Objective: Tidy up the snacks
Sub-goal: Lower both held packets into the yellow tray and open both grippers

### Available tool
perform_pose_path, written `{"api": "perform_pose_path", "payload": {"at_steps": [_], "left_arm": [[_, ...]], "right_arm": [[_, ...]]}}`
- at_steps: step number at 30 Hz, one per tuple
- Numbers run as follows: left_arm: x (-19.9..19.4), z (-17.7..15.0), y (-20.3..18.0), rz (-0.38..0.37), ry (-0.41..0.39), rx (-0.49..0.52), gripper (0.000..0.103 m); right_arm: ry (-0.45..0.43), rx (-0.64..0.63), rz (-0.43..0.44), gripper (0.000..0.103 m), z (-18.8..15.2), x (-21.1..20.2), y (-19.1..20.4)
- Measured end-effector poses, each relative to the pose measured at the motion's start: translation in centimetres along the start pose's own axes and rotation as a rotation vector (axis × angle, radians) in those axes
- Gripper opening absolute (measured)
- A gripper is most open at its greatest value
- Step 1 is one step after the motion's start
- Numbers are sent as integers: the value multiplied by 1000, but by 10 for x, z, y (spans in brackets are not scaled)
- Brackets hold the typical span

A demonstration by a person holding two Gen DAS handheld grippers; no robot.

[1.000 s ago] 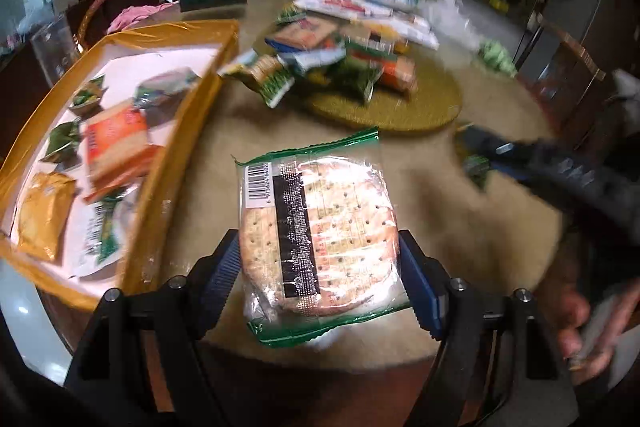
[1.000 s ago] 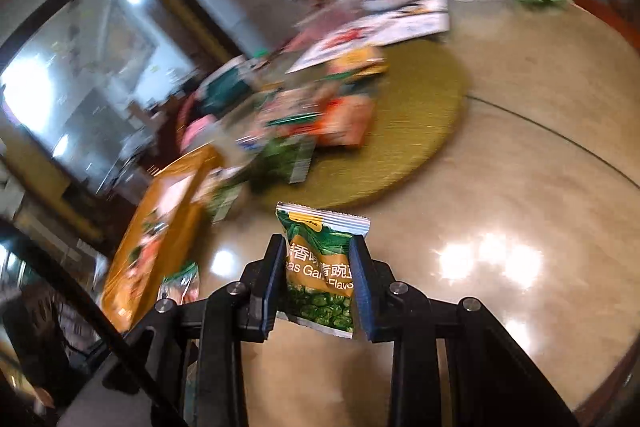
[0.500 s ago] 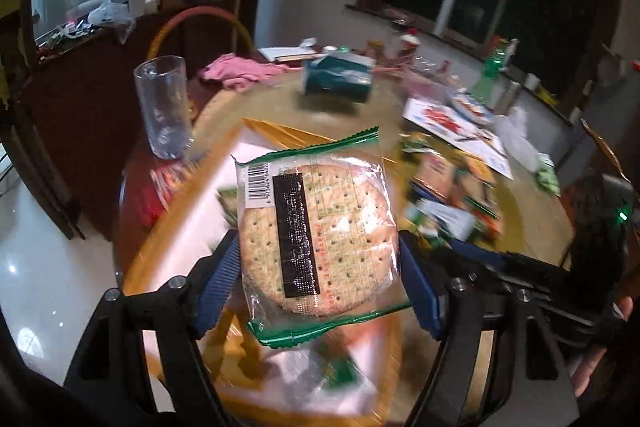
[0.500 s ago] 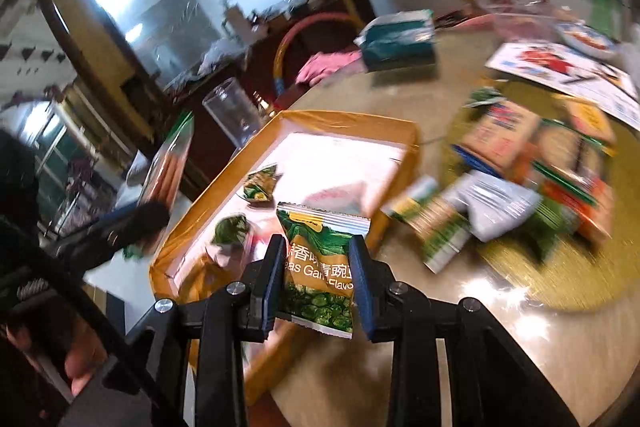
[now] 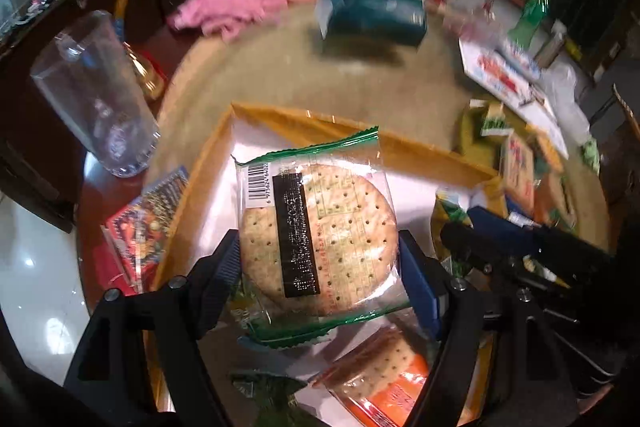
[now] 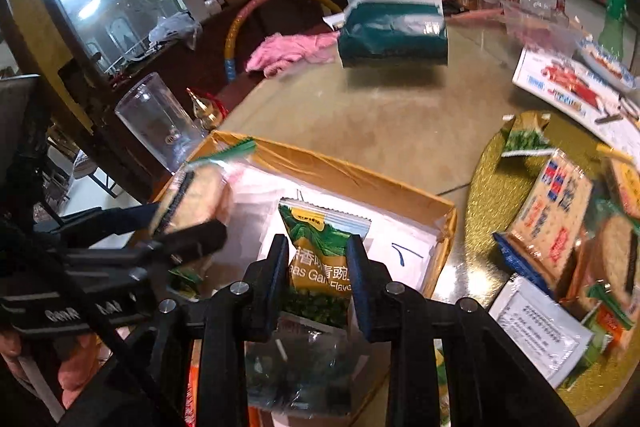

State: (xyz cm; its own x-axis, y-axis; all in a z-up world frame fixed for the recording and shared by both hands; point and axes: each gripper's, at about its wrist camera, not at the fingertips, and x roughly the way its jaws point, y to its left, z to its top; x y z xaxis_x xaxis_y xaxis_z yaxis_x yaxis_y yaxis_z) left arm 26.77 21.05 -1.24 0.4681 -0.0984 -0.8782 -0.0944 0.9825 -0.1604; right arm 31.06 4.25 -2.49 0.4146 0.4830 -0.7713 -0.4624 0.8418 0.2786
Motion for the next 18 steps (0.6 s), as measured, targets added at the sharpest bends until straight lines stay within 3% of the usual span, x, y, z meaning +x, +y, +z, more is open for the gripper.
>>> {"api": "perform_pose_path", "payload": {"at_steps": [8,11,13,15,18], "left_arm": [[20,7,3,-11,69,-10,77],[19,6,4,-5,84,-19,78],[10,2,4,-11,50,-23,80],[1,-2,1,-15,15,-15,91],[-2,-9,-1,26,14,-7,91]], "right_arm": [[3,13,-23,31,-2,14,-8],[-9,36,25,46,-2,1,-14],[-49,48,53,52,-4,-18,-17],[-85,56,76,63,-10,-40,-20],[-120,79,134,63,-30,-76,-25]]}}
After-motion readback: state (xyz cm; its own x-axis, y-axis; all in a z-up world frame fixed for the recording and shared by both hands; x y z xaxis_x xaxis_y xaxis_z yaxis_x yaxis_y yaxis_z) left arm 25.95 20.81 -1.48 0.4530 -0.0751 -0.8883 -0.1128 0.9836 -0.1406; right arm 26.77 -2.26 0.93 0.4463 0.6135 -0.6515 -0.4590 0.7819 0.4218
